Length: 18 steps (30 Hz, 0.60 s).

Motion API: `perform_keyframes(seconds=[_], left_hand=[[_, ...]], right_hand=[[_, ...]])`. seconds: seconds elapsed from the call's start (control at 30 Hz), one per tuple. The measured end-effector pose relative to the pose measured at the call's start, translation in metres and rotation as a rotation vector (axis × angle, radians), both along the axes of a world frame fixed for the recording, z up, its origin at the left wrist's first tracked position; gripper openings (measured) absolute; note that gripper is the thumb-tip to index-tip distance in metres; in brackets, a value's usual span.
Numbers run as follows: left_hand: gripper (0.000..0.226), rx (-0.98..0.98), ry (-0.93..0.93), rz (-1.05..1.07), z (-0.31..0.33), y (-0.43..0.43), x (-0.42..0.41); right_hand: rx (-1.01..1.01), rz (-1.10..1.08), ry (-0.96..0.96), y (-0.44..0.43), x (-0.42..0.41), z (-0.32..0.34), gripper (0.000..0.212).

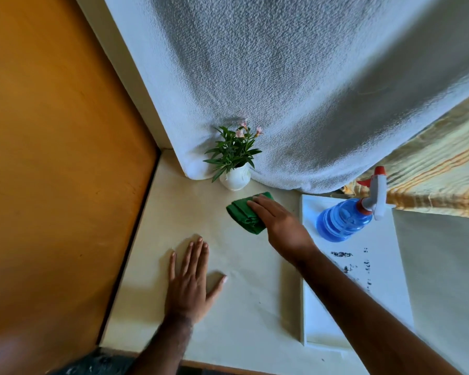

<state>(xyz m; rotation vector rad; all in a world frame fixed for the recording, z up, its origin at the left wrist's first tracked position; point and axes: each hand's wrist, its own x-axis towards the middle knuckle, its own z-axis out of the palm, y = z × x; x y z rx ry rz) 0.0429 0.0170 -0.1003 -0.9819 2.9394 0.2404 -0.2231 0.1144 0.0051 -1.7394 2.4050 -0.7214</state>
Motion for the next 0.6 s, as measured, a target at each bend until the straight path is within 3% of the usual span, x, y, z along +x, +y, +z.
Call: perform_keyframes(seconds=[0.2,0.37,0.6], left_hand=[[0.093,0.029,0.041,-0.006,0.005,0.002,0.000],[0.093,0.052,0.022,0.004,0.003,0.001,-0.002],[0.093,0.016,0.025,0.007,0.000,0.003,-0.001]], right_hand=[[0.044,-0.240,0.022,0.118,0.017,-0.004,0.066],[0.131,-0.494,0.047,0.201,0.034,-0.030,0.092],[0.308,-0.379,0.108,0.233,0.046,-0.063,0.071]])
